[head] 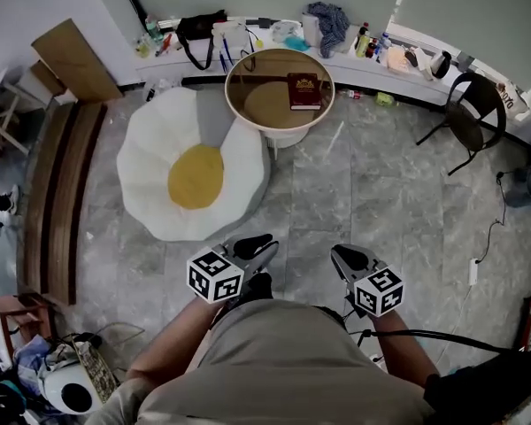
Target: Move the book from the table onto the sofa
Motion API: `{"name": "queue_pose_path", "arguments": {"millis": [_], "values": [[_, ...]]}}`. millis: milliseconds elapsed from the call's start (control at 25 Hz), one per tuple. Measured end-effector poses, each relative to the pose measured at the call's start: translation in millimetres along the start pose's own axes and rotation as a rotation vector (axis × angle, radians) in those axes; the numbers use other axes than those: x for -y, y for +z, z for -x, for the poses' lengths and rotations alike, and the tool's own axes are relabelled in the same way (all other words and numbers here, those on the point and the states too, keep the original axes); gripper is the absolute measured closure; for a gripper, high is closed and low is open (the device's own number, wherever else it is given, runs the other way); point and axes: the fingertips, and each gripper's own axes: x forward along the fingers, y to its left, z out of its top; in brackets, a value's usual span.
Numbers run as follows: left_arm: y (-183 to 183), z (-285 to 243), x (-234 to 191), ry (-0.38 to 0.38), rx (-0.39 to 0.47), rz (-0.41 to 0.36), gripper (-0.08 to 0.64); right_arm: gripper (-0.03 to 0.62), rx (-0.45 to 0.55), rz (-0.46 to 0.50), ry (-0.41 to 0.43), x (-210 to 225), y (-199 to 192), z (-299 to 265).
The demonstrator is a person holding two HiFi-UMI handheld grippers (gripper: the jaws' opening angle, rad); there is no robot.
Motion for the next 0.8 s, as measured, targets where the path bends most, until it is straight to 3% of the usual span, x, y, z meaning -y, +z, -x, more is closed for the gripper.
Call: {"name": "queue_pose_path", "arguments": {"millis": [80, 240, 520, 800], "values": [[22.7, 0.4, -33.6, -0.033, -0.028, -0.013, 0.45, 0.545, 0.021, -0.014, -0.036, 11.5, 35.7, -28.3], [67.5, -14.0, -97.1, -0.065, -0.055, -0.027, 0.429, 0.485, 0.034, -0.047, -0.091, 46.2, 87.9, -79.6], [106.7, -52.1, -175.5, -0.054, -0.025, 0.041, 0.416, 0.479, -0.02, -0.08, -0.089, 101.6, 123.9, -153.5], [137.6, -124.9, -271.3, 0.007, -0.077, 0.137, 0.401, 0.479, -0.051, -0.181, -0.055, 220.1, 166.3, -246.9]]}}
